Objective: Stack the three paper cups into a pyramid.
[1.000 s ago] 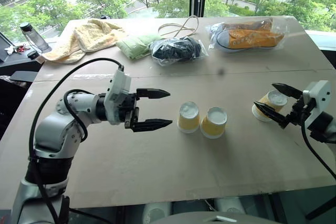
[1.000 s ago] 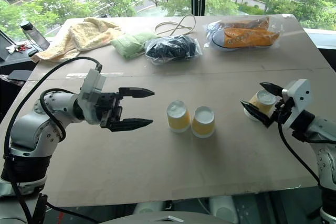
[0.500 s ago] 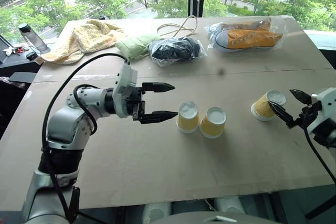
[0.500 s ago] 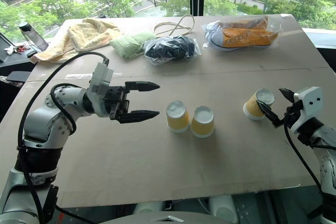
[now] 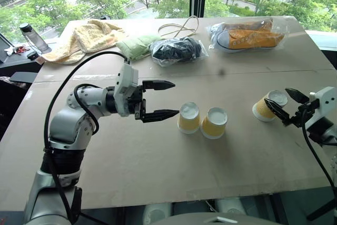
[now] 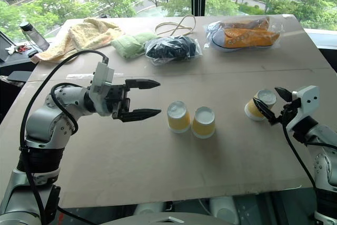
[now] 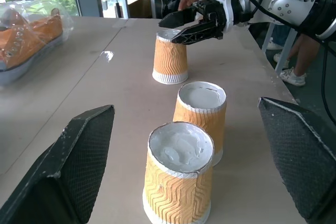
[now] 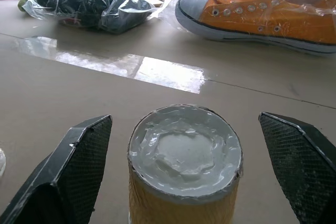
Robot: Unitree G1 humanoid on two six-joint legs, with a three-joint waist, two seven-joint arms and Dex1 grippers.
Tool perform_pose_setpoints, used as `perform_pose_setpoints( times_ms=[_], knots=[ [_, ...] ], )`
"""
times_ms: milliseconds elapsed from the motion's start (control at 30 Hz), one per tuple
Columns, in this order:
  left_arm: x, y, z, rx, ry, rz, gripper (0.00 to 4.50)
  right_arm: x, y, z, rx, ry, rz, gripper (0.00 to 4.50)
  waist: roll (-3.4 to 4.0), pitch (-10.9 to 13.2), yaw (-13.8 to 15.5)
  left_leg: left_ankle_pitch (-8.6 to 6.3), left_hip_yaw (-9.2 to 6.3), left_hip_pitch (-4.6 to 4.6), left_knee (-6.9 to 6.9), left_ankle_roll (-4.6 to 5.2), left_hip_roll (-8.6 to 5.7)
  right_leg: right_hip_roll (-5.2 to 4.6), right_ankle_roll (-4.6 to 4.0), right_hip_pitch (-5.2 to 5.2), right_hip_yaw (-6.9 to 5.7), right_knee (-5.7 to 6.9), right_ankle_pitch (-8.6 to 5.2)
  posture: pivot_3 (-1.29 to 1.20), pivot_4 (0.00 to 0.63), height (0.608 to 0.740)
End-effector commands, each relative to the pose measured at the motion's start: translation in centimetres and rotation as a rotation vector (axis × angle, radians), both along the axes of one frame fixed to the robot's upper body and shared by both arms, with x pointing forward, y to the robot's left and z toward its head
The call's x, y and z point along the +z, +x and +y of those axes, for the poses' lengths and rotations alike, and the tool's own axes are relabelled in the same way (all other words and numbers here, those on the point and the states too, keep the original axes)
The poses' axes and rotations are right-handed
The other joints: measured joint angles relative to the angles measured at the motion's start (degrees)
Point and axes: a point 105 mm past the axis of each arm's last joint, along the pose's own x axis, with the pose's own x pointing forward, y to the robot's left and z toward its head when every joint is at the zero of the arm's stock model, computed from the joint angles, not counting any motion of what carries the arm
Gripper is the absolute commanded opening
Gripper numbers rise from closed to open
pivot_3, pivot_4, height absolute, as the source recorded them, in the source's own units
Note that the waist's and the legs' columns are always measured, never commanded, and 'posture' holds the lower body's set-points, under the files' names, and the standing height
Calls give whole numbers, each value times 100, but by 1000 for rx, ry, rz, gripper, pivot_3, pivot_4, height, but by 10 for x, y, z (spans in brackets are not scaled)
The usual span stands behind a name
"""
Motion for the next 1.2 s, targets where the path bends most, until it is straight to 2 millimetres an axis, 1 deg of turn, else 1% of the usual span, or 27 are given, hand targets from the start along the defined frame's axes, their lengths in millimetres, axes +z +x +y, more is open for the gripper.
perform_pose_setpoints(
  times_ms=[33, 100, 200, 300, 333, 400, 500, 600, 733, 833, 900, 967, 1033, 1100, 1200],
  knots=[
    [9, 1, 2, 19, -2, -63, 4500, 7, 1, 2, 22, 3, -27, 4411, 0, 0, -1, 0, 1, 0, 0, 0, 0, 0, 0, 0, 1, 0, 0, 0, 150, 740],
    [8, 1, 2, 16, -2, -61, 4500, 5, 1, 3, 31, -11, -22, 4411, 0, 0, -2, 0, -1, 0, 0, 0, 0, 0, 0, 0, 0, 0, 0, 0, 150, 740],
    [8, 0, 2, 15, -3, -61, 4500, 5, 1, 4, 41, -20, -27, 3672, 0, 0, -2, 0, -1, 0, 0, 0, 0, 0, 0, 0, -1, 0, 0, 0, 150, 740],
    [8, 0, 1, 13, -8, -66, 4500, 5, 0, 5, 47, -22, -29, 2305, 0, 0, -1, 0, 0, 0, 0, 0, 0, 0, 0, 0, 0, 0, 0, 0, 150, 740],
    [9, -1, 1, 13, -11, -68, 4500, 5, 0, 5, 50, -23, -28, 2040, 0, 0, -1, 0, 0, 0, 1, 0, 0, 0, 0, 0, 0, 0, 0, 0, 150, 740],
    [9, -1, 1, 10, -16, -72, 4500, 8, -1, 8, 60, -19, -39, 2040, 0, 0, -1, 0, -1, 0, 1, 0, 0, 0, 0, 0, 0, 0, 0, 0, 150, 740],
    [7, -1, 2, 6, -10, -80, 4500, 26, -3, 18, 114, 0, -99, 2040, 1, 0, -1, 0, -1, 0, 1, 0, 0, 0, 0, 0, -1, 0, 0, 0, 150, 740],
    [7, -3, 5, 3, -1, -80, 4500, 48, -11, 43, 246, 13, -140, 2040, 2, 0, -19, 0, -1, 0, 1, 0, 1, 0, 0, 0, 0, 1, 0, 0, 150, 740],
    [7, -7, 11, 3, 11, -76, 4500, 73, -22, 77, 421, -15, -150, 2040, 6, 0, -20, 0, -5, 2, 1, 1, 3, 1, 0, 0, -2, 3, 0, 0, 150, 740],
    [5, -14, 15, -2, 24, -70, 4500, 91, -31, 106, 569, -28, -150, 2040, 6, 0, -13, -1, -5, 2, 1, 1, 4, 1, 0, 0, -3, 4, 0, 0, 150, 740],
    [4, -18, 16, -8, 27, -64, 4500, 96, -35, 116, 634, -30, -138, 2040, 4, 0, -7, -1, -10, 0, 2, 2, 4, 1, 0, 0, -9, 2, 0, 0, 150, 740],
    [3, -22, 15, -13, 28, -57, 4500, 99, -47, 132, 761, -16, -107, 2040, 4, 1, 9, -2, -9, -5, 3, 3, 4, -2, 0, 0, -10, -2, 0, 0, 150, 740],
    [2, -25, 15, -10, 34, -54, 4500, 103, -53, 149, 862, -34, -88, 2040, 4, 1, 13, -4, -10, -8, 4, 6, 3, -6, 0, 2, -12, -6, 0, 0, 150, 740],
    [1, -27, 12, -7, 33, -55, 4500, 103, -53, 159, 911, -60, -65, 2040, 3, 0, -1, -4, -6, -7, 6, 8, 3, -6, 0, 1, -7, -6, 0, 0, 150, 740],
    [-1, -30, 9, -5, 35, -58, 4500, 99, -46, 166, 938, -133, -49, 2040, 2, 0, -5, -5, -9, -7, 7, 9, 3, -5, 0, 1, -9, -6, 0, 0, 150, 740]
  ],
)
